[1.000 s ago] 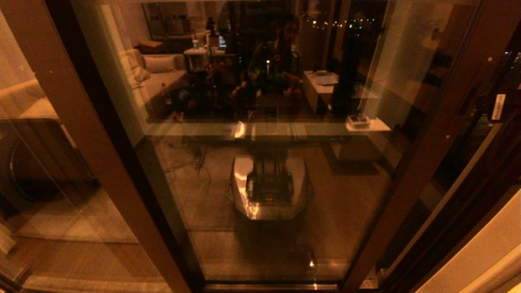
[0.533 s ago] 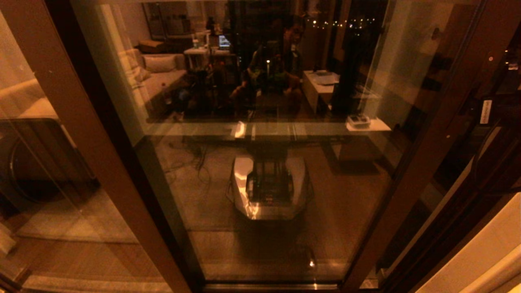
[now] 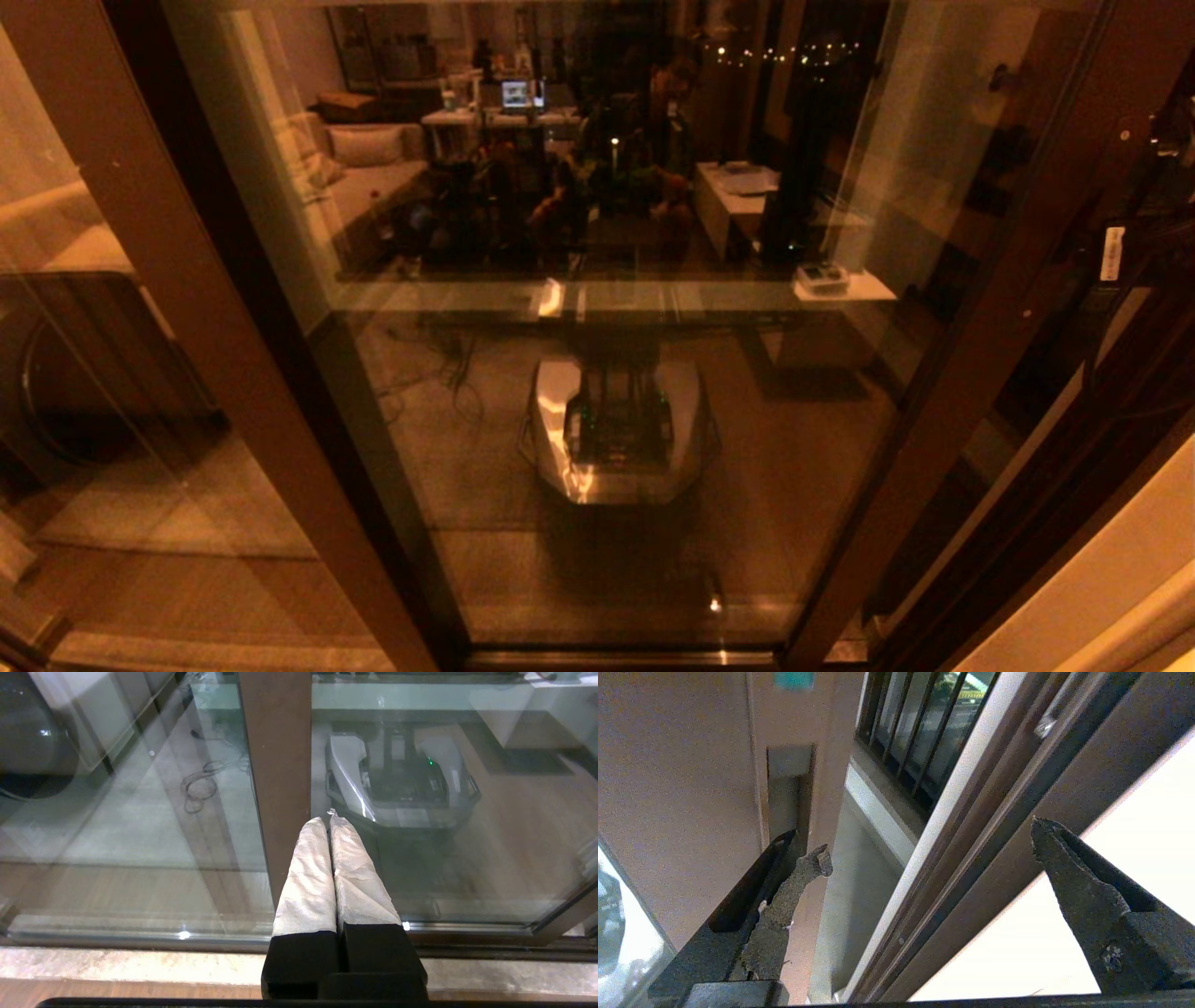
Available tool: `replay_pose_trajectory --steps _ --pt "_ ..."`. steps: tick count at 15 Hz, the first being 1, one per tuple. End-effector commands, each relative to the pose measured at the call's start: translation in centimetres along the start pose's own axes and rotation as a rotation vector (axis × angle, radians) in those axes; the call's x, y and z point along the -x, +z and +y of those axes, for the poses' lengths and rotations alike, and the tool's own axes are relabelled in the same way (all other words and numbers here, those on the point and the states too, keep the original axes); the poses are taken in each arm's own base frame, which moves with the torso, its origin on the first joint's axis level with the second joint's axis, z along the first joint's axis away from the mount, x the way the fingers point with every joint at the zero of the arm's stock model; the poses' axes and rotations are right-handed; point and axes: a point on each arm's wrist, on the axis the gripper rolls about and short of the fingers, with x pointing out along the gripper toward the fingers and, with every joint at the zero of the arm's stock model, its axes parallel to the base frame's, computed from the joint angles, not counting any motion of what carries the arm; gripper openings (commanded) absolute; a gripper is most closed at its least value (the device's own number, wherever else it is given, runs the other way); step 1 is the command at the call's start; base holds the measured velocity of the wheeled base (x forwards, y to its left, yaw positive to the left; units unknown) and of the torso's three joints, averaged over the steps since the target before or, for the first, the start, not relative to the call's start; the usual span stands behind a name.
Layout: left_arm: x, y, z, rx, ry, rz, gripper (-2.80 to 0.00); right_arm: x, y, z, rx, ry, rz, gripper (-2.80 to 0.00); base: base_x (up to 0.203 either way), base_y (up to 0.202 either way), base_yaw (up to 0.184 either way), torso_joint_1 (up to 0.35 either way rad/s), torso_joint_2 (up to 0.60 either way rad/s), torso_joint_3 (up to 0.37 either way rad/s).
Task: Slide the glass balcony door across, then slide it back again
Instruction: Close the slid door
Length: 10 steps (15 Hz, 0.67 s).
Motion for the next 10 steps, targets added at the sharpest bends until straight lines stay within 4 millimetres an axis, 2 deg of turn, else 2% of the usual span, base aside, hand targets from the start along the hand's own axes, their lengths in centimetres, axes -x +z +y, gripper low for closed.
replay_pose_trajectory --steps 1,7,10 --pt "0.0 0.0 0.0 0.0 0.0 0.0 -2.8 -0.9 -0.5 0.4 0.009 -0.006 0.018 0.0 0.0 0.0 0.0 0.0 0.0 0.0" --pt "0.0 0.0 0.0 0.0 0.0 0.0 -2.8 -3.1 -0.6 0.2 0.0 -0.045 0.031 0.0 0.0 0.0 0.0 0.0 0.0 0.0" --pt "0.0 0.0 0.0 0.0 0.0 0.0 -2.8 -3.1 -0.7 0.3 -0.01 -0.037 0.033 0.0 0.0 0.0 0.0 0.0 0.0 0.0"
